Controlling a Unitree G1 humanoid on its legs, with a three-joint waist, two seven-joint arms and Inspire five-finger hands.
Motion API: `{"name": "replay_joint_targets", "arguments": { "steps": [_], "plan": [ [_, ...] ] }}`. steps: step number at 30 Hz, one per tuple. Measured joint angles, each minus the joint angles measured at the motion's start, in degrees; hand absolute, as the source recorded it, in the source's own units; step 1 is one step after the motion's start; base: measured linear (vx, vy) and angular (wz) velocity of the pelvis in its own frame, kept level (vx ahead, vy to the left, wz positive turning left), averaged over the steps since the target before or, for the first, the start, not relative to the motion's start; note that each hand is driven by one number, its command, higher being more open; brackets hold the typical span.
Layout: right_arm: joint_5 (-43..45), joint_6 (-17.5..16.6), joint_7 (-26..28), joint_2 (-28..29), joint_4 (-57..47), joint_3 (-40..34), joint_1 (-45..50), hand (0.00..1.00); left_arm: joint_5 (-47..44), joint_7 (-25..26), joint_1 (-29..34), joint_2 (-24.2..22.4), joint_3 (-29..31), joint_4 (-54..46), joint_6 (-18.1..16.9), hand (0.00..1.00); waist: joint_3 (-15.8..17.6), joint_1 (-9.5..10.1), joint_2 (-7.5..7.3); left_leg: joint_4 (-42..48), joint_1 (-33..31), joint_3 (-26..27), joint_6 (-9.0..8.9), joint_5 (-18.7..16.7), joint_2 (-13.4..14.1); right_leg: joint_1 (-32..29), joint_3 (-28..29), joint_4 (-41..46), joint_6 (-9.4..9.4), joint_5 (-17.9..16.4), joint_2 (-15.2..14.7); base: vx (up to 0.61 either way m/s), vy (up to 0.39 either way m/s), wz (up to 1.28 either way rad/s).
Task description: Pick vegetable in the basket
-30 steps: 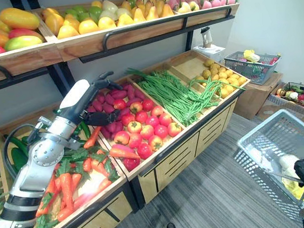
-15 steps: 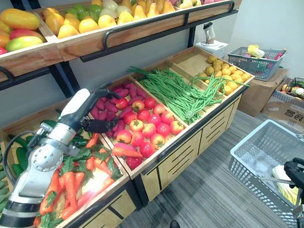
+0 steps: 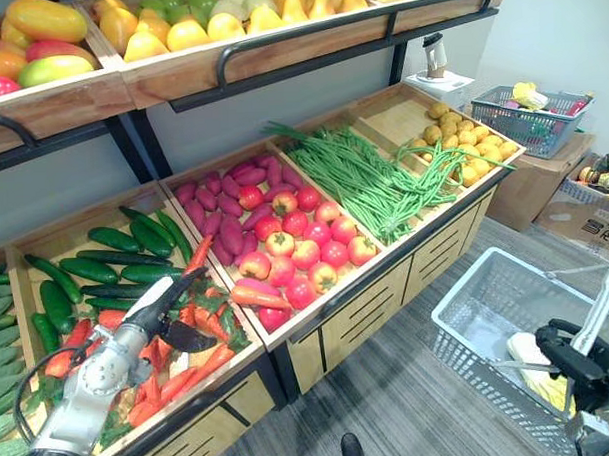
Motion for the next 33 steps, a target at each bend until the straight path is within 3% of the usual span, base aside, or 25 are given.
{"name": "replay_joint_targets", "arguments": {
  "steps": [19,26,33],
  "plan": [
    [-1.72,0.37,2.45,-2.91,0.03,1.46,0.22,0.0,6.11,3.06,-0.02,-2.73,-0.19,5.14,-0.86,1.0,1.56,-0.42,0.13,0.07,-0.39,1.18,0.15,0.01,-0.6,-1.28,1.25,0.22,0.14,0.14,0.1,0.0,0.021,-0.03],
    [-2.19,0.37,4.54,-4.25,0.44,2.11,1.06,0.0,9.16,5.8,-0.22,-2.57,-0.18,8.43,-4.59,1.0,2.61,-1.32,0.44,0.1,-0.16,1.96,0.18,0.0,-0.9,-1.91,2.02,0.93,0.18,0.14,0.2,-0.01,0.023,-0.06],
    [-2.19,0.33,6.07,-4.47,3.3,2.25,1.06,0.0,15.06,9.21,-0.71,-2.53,-0.19,11.61,-10.93,1.0,3.0,-1.97,0.42,-0.12,0.57,2.9,0.27,-0.05,-1.05,-1.98,2.84,1.26,0.19,0.12,0.15,-0.01,0.021,-0.07]
  ]
}}
